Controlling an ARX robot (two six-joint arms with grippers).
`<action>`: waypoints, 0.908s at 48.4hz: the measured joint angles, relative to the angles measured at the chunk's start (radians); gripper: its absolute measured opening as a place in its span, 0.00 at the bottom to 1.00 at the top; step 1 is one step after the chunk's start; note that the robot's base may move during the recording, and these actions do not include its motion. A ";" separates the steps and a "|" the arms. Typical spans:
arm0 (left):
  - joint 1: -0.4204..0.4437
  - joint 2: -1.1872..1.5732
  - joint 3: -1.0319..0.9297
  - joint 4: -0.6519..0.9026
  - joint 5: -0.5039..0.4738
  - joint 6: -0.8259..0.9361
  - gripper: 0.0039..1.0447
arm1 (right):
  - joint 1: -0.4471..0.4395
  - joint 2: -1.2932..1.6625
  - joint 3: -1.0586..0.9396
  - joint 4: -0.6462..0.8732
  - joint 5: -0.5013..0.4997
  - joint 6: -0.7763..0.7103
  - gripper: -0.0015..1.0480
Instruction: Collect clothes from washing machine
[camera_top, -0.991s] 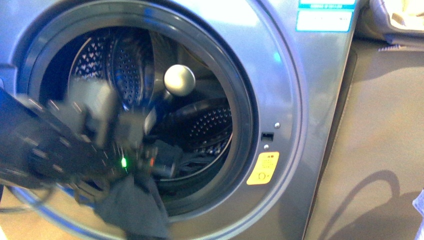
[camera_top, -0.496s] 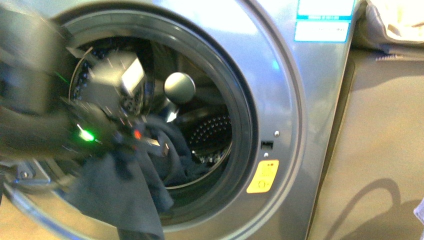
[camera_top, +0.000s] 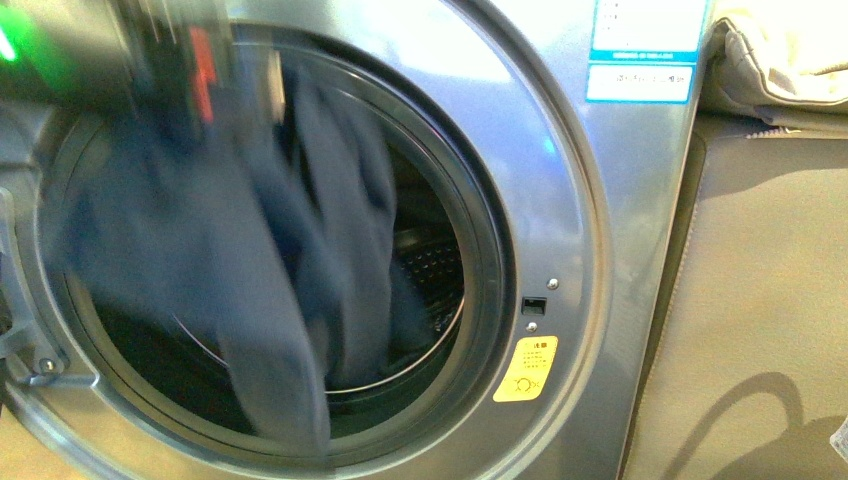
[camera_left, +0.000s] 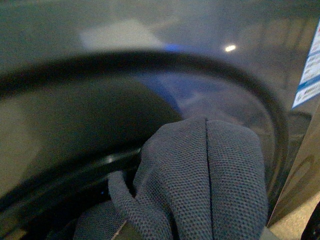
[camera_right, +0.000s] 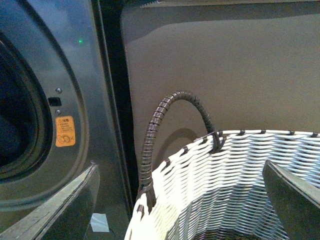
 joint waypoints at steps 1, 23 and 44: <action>-0.005 -0.005 0.011 -0.001 -0.001 -0.007 0.10 | 0.000 0.000 0.000 0.000 0.000 0.000 0.93; -0.166 0.066 0.385 -0.149 -0.053 0.006 0.10 | 0.000 0.000 0.000 0.000 0.000 0.000 0.93; -0.282 0.170 0.727 -0.363 -0.045 0.025 0.10 | 0.000 0.000 0.000 0.000 0.000 0.000 0.93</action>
